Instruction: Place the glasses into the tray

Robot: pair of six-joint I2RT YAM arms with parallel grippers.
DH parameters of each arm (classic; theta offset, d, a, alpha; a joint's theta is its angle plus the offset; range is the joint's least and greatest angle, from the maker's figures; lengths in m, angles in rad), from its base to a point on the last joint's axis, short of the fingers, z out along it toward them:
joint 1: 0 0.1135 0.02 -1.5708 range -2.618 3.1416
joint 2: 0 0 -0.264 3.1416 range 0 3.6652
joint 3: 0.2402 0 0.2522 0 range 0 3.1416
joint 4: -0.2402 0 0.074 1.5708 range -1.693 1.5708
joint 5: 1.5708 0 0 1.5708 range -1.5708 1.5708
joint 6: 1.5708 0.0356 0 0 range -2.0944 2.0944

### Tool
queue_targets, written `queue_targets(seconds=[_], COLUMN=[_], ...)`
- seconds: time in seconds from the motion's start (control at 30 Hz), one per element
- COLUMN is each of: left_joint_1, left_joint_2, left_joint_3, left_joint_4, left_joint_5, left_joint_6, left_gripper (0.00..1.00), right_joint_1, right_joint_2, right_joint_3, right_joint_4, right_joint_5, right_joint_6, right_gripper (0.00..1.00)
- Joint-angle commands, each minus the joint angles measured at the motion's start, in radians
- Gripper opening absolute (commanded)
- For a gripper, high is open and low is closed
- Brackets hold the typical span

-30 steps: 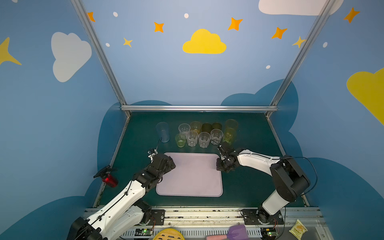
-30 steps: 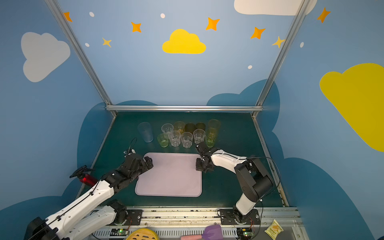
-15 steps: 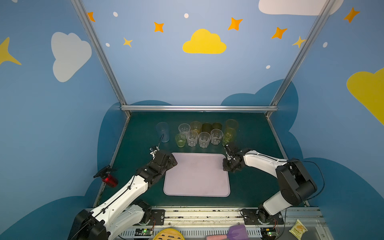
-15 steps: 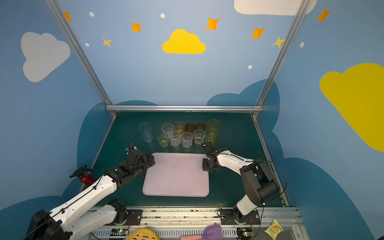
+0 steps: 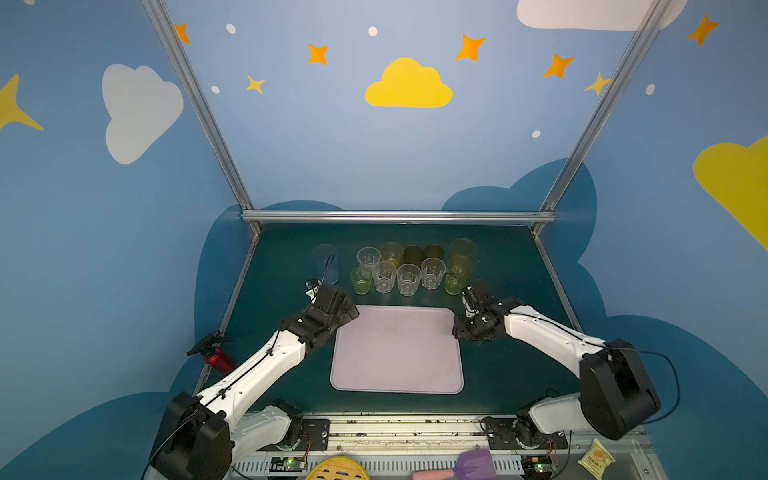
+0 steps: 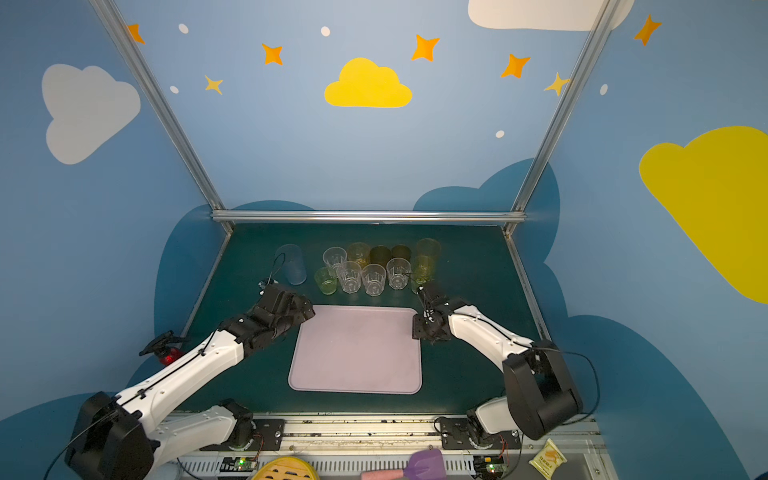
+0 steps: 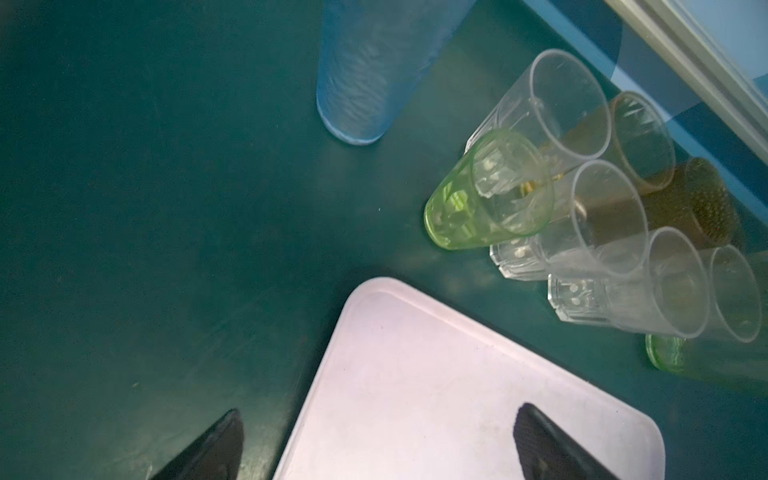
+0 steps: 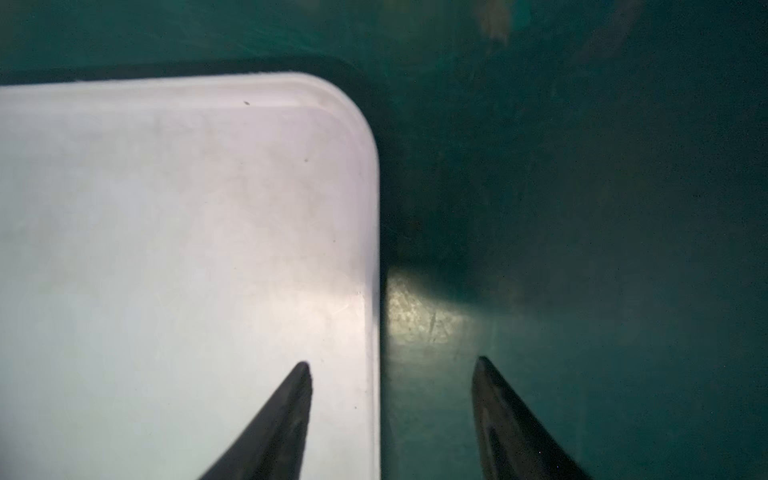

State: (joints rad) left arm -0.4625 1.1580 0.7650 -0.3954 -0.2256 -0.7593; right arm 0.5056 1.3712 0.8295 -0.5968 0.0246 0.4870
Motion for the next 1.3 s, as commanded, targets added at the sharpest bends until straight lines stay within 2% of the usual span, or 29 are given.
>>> queue_targets(seconds=[0.0,0.2,0.37,0.5,0.57,0.73,1.1,1.27], left_joint_1=[0.033,0.093,0.112,0.111,0.112,0.112,0.114,0.116], left_joint_2=[0.041,0.135,0.212,0.25,0.266,0.317,0.47,0.519], left_joint_3=[0.077,0.206,0.295,0.321,0.319,0.321,0.445,0.472], left_joint_4=[-0.039,-0.095,-0.123,-0.102,-0.081,-0.043,-0.111,-0.107], left_joint_5=[0.004,0.035,0.027,0.063,0.079,0.076,0.103,0.121], left_joint_6=[0.047,0.1,0.12,0.092,0.08,0.049,0.046,0.031], left_gripper=[1.0,1.0,1.0,0.99,0.91,0.62,0.53,0.41], right_joint_1=[-0.005,-0.004,-0.005,-0.005,-0.005,-0.005,-0.006,-0.004], right_joint_2=[-0.099,-0.292,-0.43,-0.506,-0.53,-0.582,-0.715,-0.753], right_joint_3=[-0.012,-0.056,-0.145,-0.224,-0.246,-0.254,-0.307,-0.315], right_joint_4=[-0.043,-0.021,0.035,0.073,0.077,0.052,0.045,0.023], right_joint_5=[-0.017,-0.138,-0.204,-0.241,-0.262,-0.302,-0.308,-0.317], right_joint_6=[-0.005,0.002,0.041,0.071,0.083,0.077,0.104,0.111], right_gripper=[0.72,0.85,0.85,0.85,0.85,0.85,0.85,0.85])
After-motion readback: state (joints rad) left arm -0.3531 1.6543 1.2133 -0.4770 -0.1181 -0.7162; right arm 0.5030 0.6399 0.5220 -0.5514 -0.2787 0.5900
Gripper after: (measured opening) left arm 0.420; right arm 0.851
